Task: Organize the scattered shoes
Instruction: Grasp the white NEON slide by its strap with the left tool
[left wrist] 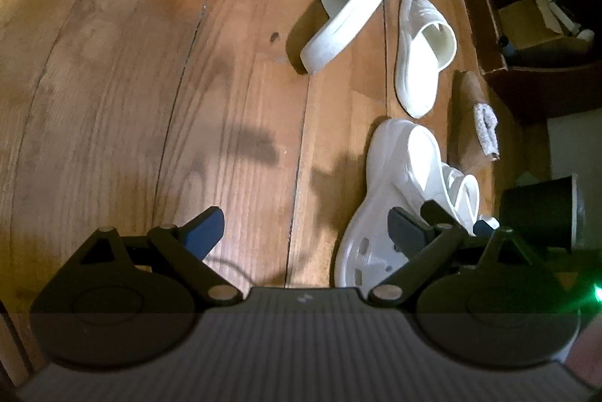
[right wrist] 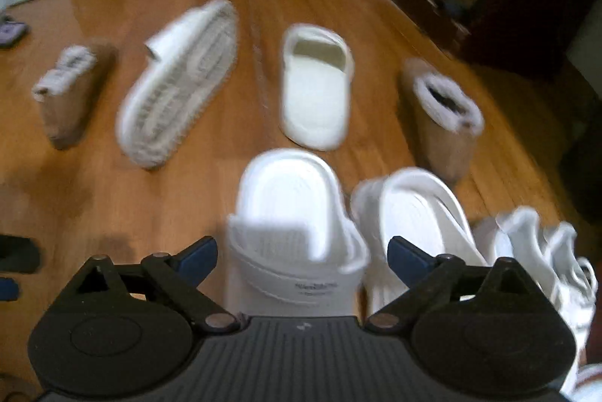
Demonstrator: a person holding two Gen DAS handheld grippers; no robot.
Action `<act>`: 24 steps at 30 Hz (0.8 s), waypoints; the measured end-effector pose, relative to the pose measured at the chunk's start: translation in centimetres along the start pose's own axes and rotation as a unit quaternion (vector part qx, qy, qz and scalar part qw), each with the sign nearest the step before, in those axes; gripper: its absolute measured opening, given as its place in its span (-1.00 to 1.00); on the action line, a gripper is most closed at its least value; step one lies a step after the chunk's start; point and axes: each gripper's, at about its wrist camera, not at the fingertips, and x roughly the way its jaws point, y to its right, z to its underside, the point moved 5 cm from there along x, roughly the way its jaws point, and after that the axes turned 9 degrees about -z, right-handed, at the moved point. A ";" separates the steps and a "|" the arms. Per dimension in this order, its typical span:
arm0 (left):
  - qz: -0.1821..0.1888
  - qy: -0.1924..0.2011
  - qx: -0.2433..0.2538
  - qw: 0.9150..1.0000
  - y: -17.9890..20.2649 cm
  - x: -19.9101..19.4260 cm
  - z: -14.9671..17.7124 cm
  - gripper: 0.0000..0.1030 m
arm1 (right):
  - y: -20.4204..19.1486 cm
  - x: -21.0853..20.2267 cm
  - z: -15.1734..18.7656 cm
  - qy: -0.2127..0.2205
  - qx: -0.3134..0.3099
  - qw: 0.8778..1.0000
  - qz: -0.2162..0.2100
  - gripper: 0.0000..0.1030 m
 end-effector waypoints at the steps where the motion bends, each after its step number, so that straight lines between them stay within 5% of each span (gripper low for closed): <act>1: -0.003 0.004 0.004 1.000 0.2 0.0 -0.4 0.84 | -0.1 0.1 -0.1 0.002 0.003 1.000 -0.020 0.82; 7: -0.024 0.075 0.027 0.996 2.1 -0.6 -6.2 0.84 | -0.3 0.5 -2.6 0.010 0.064 0.990 -0.128 0.04; 10: -0.047 0.115 0.052 0.991 3.4 -0.2 -9.7 0.84 | -0.2 0.8 -3.9 0.026 0.074 0.988 -0.135 -0.38; 16: -0.115 0.125 0.126 0.977 5.7 4.2 -12.3 0.84 | 0.1 1.5 -5.6 0.035 0.117 0.980 -0.155 -0.33; 22: -0.136 0.143 0.143 0.970 6.7 8.1 -12.9 0.81 | 0.2 1.9 -4.4 0.014 0.107 0.983 -0.150 -0.27; 24: -0.128 0.172 0.159 0.964 7.3 8.7 -13.2 0.26 | 0.3 1.6 -4.0 0.014 0.104 0.984 -0.144 -0.08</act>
